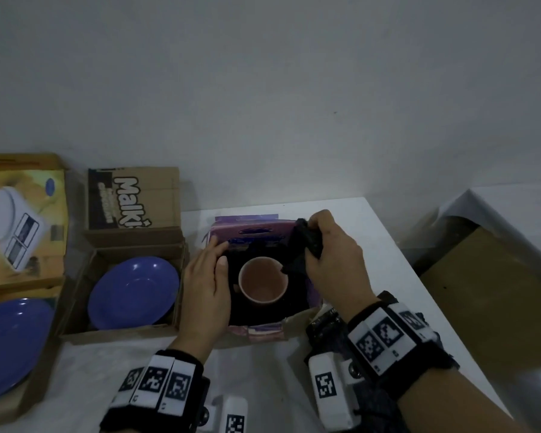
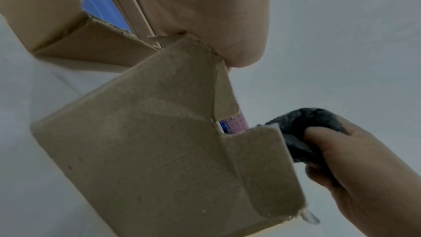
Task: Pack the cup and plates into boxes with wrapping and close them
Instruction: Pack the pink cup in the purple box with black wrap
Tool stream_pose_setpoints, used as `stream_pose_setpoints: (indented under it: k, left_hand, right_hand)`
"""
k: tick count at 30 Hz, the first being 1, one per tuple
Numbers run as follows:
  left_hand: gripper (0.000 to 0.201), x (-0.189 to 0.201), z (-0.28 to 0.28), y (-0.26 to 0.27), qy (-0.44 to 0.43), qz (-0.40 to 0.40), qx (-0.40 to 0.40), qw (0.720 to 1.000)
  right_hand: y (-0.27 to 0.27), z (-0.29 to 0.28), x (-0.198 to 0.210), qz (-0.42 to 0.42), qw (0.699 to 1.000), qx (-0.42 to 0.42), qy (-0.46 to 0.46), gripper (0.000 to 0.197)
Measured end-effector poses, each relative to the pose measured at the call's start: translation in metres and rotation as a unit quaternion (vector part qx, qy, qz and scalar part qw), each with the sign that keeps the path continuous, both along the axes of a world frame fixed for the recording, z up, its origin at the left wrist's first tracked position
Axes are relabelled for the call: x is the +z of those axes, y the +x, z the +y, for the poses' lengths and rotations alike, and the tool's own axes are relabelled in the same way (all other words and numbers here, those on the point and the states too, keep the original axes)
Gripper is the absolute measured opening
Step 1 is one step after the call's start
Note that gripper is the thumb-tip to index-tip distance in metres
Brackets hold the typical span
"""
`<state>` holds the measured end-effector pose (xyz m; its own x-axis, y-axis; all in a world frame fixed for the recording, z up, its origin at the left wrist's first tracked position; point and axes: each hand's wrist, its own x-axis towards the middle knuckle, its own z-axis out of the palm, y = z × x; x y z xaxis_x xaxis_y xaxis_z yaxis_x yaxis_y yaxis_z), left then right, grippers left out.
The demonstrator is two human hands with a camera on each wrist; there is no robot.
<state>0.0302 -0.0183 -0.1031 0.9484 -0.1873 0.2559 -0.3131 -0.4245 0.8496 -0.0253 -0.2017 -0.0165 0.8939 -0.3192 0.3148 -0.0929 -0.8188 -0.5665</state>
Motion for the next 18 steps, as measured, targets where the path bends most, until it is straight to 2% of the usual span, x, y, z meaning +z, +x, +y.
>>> stream_pose_setpoints:
  k: [5, 8, 12, 16, 18]
  left_hand:
    - [0.036, -0.006, 0.002, 0.004, -0.106, 0.029, -0.012, 0.994]
    - [0.042, -0.008, 0.004, 0.005, -0.161, 0.055, -0.020, 0.985]
    - [0.051, -0.003, 0.006, 0.002, -0.205, 0.099, -0.021, 0.974]
    - [0.037, -0.002, 0.008, 0.002, -0.243, 0.128, -0.039, 0.961]
    - [0.037, -0.003, 0.010, 0.003, -0.266, 0.149, -0.066, 0.950]
  right_hand:
    - [0.002, 0.047, -0.020, 0.071, 0.984, 0.124, 0.109, 0.036]
    - [0.006, 0.062, -0.034, 0.165, 0.965, 0.194, 0.065, 0.037]
    - [0.008, 0.073, -0.039, 0.192, 0.933, 0.296, -0.068, 0.025]
    - [0.012, 0.081, -0.038, 0.262, 0.909, 0.320, -0.049, 0.015]
    - [0.018, 0.081, -0.033, 0.329, 0.882, 0.333, -0.059, 0.019]
